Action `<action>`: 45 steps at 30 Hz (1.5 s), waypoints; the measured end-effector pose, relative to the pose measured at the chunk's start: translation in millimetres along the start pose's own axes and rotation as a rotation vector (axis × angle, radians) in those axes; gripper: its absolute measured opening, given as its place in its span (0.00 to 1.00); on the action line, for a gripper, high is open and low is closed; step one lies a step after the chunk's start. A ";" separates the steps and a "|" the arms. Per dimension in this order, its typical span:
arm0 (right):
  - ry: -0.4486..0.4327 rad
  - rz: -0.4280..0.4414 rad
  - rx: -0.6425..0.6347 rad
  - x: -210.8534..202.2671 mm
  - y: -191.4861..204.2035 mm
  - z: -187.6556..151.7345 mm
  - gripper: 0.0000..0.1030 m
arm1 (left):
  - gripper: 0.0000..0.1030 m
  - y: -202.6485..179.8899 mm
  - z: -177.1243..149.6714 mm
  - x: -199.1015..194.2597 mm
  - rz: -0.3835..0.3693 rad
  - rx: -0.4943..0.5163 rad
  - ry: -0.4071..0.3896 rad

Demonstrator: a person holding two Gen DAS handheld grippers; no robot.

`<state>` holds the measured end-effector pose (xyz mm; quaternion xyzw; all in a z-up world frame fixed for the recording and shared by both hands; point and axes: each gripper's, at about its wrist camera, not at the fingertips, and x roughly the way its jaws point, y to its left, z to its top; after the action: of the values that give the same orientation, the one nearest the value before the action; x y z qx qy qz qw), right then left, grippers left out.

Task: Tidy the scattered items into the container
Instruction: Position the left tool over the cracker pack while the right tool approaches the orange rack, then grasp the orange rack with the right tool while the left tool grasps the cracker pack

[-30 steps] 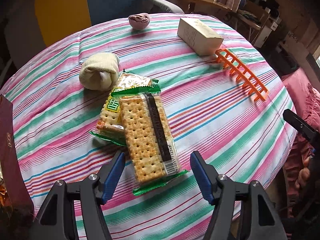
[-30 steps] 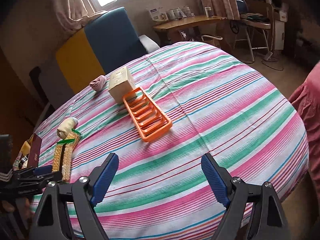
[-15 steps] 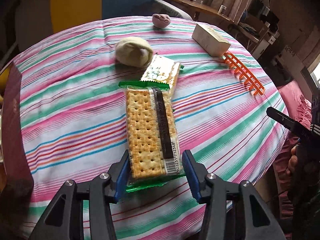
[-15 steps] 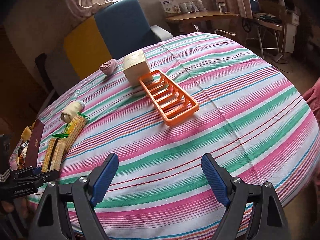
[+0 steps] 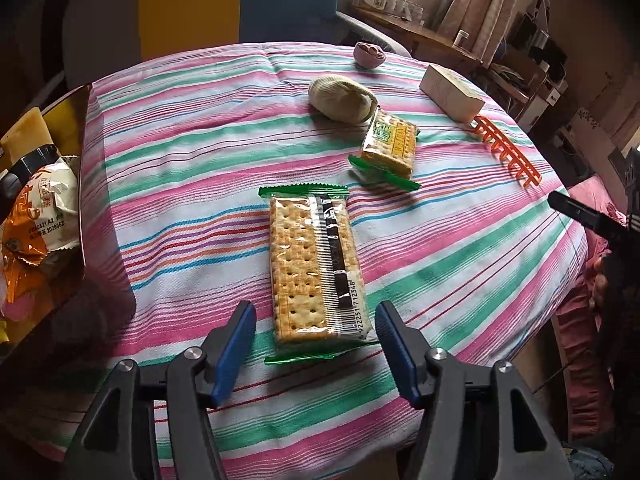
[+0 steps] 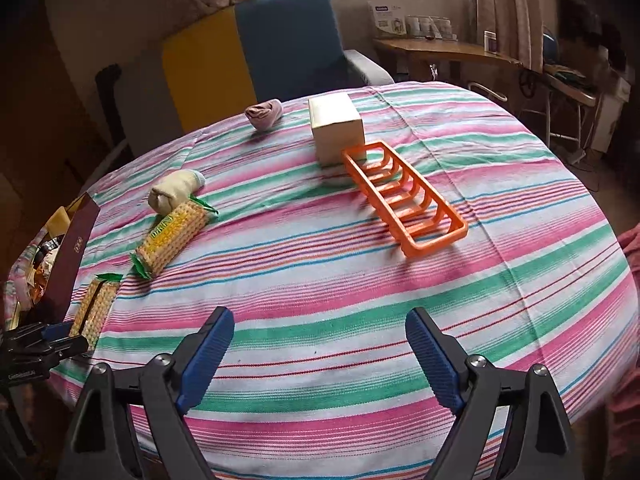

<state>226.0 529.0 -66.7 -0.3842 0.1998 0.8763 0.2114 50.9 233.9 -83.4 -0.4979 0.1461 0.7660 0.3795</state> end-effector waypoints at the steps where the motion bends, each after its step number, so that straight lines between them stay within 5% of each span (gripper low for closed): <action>1: -0.004 -0.014 -0.015 -1.1 -3.5 5.1 0.99 | 0.61 -0.6 -0.5 0.3 -0.004 0.007 -0.001; 6: 0.007 -0.075 -0.089 4.8 -25.1 40.8 1.00 | 0.64 -4.3 -1.1 2.8 0.006 0.035 -0.010; 11: 0.109 -0.118 -0.162 44.2 -39.6 71.4 1.00 | 0.66 -1.6 -0.5 4.3 -0.010 0.024 -0.015; 22: 0.195 -0.138 -0.133 97.2 -52.8 94.8 0.99 | 0.74 -1.9 -1.9 6.1 -0.026 0.024 -0.033; 24: 0.194 -0.139 -0.131 97.9 -51.5 93.4 0.88 | 0.75 -3.5 -2.6 6.5 -0.019 0.031 -0.036; 26: 0.199 -0.142 -0.126 96.1 -48.4 87.9 0.58 | 0.76 -4.1 -2.9 6.7 -0.018 0.035 -0.038; 31: 0.199 -0.131 -0.121 82.5 -30.4 65.2 0.49 | 0.77 -4.1 -4.3 6.3 -0.019 0.037 -0.046; 42: 0.123 -0.009 -0.043 29.9 27.2 -4.8 0.50 | 0.77 -1.2 -9.7 2.1 -0.032 0.036 -0.056; 45: 0.124 0.039 0.017 18.4 23.5 -13.2 0.84 | 0.77 -3.2 -9.2 2.2 -0.021 0.046 -0.053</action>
<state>210.1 506.7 -84.5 -0.4320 0.2272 0.8530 0.1848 58.7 231.5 -89.1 -0.4700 0.1480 0.7714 0.4026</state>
